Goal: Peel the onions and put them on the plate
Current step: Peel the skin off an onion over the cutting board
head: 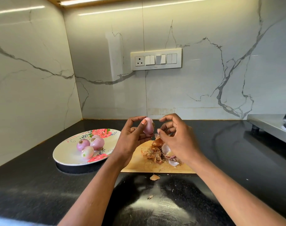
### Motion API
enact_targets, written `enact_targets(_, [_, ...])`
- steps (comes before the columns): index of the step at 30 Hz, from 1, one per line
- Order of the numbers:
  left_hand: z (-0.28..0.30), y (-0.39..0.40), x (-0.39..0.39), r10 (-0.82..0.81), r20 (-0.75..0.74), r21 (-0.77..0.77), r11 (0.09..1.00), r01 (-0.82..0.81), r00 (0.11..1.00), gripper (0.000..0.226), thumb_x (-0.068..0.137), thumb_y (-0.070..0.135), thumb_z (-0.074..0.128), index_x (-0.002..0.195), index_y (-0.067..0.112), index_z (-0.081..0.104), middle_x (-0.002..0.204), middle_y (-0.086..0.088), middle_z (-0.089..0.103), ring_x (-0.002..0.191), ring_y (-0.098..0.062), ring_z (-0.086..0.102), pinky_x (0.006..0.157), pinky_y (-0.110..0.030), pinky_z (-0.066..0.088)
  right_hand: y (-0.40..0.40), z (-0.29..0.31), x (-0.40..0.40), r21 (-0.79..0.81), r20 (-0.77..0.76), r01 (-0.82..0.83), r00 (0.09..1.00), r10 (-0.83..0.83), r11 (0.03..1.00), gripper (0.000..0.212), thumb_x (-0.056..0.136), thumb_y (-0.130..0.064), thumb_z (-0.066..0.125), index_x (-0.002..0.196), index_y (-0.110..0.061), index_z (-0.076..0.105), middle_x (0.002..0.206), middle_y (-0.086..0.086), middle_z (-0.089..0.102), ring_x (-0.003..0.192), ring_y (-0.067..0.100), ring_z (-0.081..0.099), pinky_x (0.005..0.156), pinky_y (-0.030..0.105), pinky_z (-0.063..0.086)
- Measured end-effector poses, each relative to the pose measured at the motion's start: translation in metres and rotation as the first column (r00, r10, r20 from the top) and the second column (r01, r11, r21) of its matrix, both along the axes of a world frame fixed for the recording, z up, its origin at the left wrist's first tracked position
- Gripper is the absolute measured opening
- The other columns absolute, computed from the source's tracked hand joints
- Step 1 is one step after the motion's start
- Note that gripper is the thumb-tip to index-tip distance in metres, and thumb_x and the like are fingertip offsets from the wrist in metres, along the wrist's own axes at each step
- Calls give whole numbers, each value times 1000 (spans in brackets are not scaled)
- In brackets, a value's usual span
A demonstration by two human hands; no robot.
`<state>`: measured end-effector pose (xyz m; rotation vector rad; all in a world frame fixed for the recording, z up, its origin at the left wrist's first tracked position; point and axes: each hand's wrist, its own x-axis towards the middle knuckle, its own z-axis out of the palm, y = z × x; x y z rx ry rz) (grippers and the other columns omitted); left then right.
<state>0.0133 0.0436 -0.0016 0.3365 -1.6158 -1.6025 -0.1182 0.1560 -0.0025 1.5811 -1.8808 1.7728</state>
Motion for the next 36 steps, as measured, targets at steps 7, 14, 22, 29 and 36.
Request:
enact_targets(7, [2,0,3,-49,0,85,995,49,999,21,104,24,51,120,17,62,105,-14,71,88,-28,73,88,-37,60,-2,-5,-13,87,-40,58,998,-55,995,16,100,-12,60,107,-25,66,95,-12,73,82,-4,67,63,10,48])
enact_targets(14, [2,1,3,-71,7,120,990,70,997,22,106,25,49,121,15,61,100,-12,72,84,-24,74,83,-34,61,-1,-4,-11,89,-108,60,993,-50,994,27,96,-1,61,110,-23,69,103,-10,70,85,-6,63,65,5,45])
enact_targets(22, [1,1,2,-95,14,119,989,93,995,36,104,30,50,127,4,60,110,-17,71,93,-24,71,89,-35,59,3,2,0,28,-58,-101,993,102,994,30,85,-16,81,113,-20,72,98,-14,73,88,-5,69,72,14,57])
enact_targets(29, [0,1,2,-135,26,60,989,133,990,36,103,33,51,126,10,66,112,-14,71,90,-21,70,84,-31,58,0,-2,-1,-23,-104,-123,987,120,992,37,78,-12,86,112,-15,73,100,-3,75,90,-2,71,77,16,59])
enact_targets(36, [1,3,4,-141,66,26,990,140,988,34,103,35,51,122,15,70,110,-12,73,89,-19,68,83,-30,58,3,-1,-5,-17,-115,-122,986,119,992,25,77,-12,86,100,-12,77,94,-5,77,86,0,73,78,21,61])
